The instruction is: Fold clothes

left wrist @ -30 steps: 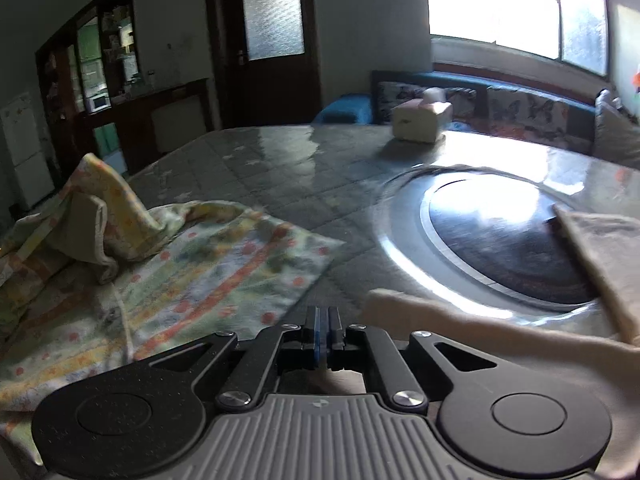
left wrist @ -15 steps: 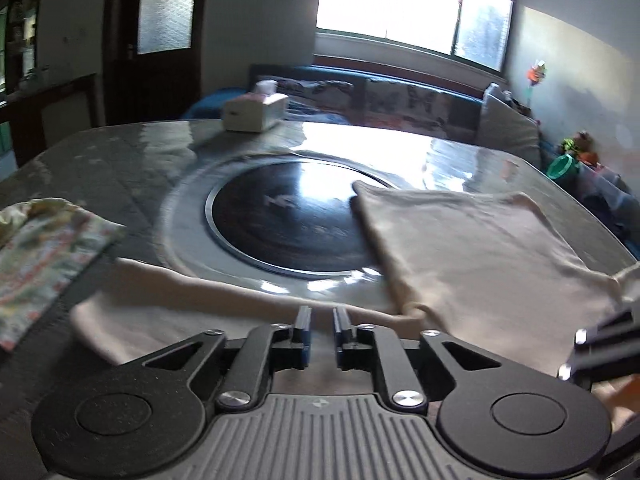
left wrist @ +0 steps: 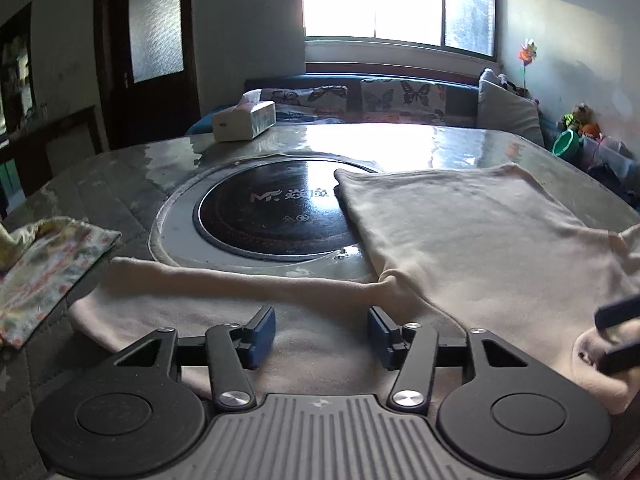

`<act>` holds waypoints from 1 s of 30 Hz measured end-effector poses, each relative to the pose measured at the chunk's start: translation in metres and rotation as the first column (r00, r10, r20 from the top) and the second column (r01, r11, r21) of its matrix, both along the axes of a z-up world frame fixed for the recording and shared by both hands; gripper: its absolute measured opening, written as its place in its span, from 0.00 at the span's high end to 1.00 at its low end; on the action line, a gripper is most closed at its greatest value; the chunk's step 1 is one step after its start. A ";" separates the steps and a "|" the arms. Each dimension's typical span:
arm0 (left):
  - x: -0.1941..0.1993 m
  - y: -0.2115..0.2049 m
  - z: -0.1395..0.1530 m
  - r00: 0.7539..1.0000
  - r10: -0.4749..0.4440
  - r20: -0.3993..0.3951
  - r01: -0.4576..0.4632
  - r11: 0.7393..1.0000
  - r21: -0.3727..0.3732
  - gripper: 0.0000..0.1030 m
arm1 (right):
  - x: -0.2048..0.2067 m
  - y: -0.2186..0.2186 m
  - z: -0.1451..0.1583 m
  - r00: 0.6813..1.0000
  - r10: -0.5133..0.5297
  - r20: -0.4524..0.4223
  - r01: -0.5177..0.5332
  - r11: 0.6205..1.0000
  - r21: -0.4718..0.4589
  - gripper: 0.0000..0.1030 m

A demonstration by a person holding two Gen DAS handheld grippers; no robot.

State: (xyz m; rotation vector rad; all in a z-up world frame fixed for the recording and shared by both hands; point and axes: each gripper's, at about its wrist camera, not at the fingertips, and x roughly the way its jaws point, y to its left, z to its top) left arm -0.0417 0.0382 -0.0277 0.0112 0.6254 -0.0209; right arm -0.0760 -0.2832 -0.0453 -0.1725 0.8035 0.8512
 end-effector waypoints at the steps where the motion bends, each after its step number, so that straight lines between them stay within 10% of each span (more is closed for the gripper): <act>1: -0.001 0.000 0.002 1.000 0.001 -0.001 -0.001 1.000 -0.015 0.42 | -0.002 -0.005 0.000 1.000 -0.011 -0.002 0.011 1.000 0.008 0.58; 11: -0.009 -0.035 0.026 0.991 -0.109 0.082 0.113 0.993 -0.045 0.00 | -0.003 -0.049 0.002 0.976 -0.212 0.060 0.208 0.976 0.066 0.37; 22: 0.000 -0.072 0.034 0.972 -0.217 0.095 0.227 0.968 -0.109 0.00 | 0.017 -0.082 -0.003 0.930 -0.349 0.112 0.340 0.936 0.097 0.00; 30: 0.013 -0.090 0.034 0.973 -0.222 0.064 0.229 0.965 -0.128 0.00 | 0.043 -0.100 -0.017 0.912 -0.407 0.058 0.394 0.906 0.156 0.00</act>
